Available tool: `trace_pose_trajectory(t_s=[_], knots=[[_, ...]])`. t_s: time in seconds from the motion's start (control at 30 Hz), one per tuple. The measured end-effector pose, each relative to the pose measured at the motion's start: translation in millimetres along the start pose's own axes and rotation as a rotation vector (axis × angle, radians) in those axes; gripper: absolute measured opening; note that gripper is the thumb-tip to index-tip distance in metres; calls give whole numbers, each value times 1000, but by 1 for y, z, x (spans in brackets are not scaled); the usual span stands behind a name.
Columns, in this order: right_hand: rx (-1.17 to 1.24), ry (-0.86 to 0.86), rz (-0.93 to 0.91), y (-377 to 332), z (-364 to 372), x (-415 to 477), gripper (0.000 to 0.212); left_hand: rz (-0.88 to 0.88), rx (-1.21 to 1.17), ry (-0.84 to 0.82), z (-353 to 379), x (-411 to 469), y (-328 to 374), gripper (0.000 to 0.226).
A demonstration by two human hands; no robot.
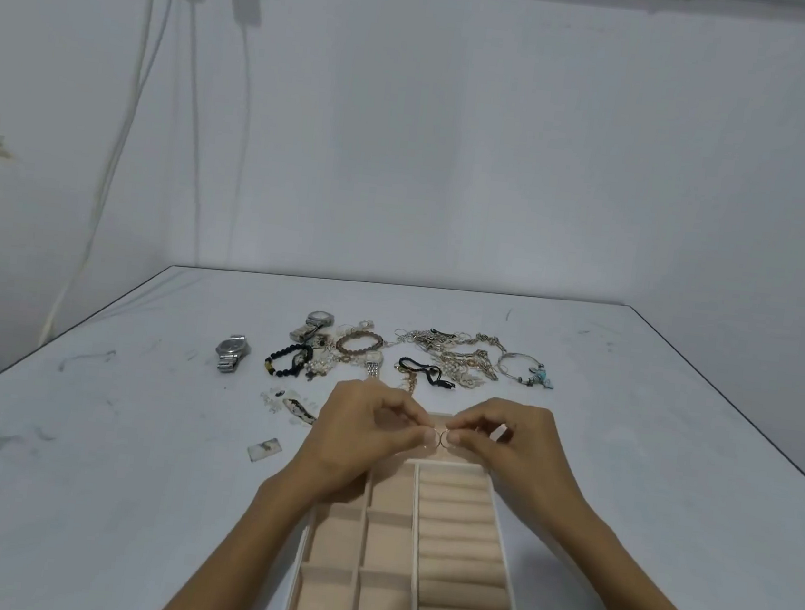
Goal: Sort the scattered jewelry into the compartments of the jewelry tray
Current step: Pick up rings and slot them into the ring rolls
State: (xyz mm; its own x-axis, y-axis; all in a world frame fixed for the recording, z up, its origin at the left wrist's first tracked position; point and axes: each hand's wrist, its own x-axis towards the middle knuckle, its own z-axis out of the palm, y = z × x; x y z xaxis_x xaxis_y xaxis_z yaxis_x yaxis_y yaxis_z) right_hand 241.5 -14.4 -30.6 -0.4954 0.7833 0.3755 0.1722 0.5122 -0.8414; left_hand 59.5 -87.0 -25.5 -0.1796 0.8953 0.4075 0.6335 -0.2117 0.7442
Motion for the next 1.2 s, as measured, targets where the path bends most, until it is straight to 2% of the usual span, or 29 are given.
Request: trace_pose_trajectory(t_s=[0.2,0.33,0.6,0.87,0.97,1.2], knots=[[-111,7,-71,-2,-10,-18,17,65,88,-62,-1,-12,11,10],[-205,-30,-68,2,-15,-25,15,115,142,-21,-2,-14,14,11],[-270,-65,-88,2,-13,-29,13,123,95,60,-1,-13,6,15],[-42,-124,147,-2,-13,-25,18,143,116,76,-1,-13,4,10],[29,-124,158,-3,-18,-24,16,163,125,80,-1,-13,5,10],[-3,-109,142,1,-15,-25,18,172,171,56,0,-14,4,5]])
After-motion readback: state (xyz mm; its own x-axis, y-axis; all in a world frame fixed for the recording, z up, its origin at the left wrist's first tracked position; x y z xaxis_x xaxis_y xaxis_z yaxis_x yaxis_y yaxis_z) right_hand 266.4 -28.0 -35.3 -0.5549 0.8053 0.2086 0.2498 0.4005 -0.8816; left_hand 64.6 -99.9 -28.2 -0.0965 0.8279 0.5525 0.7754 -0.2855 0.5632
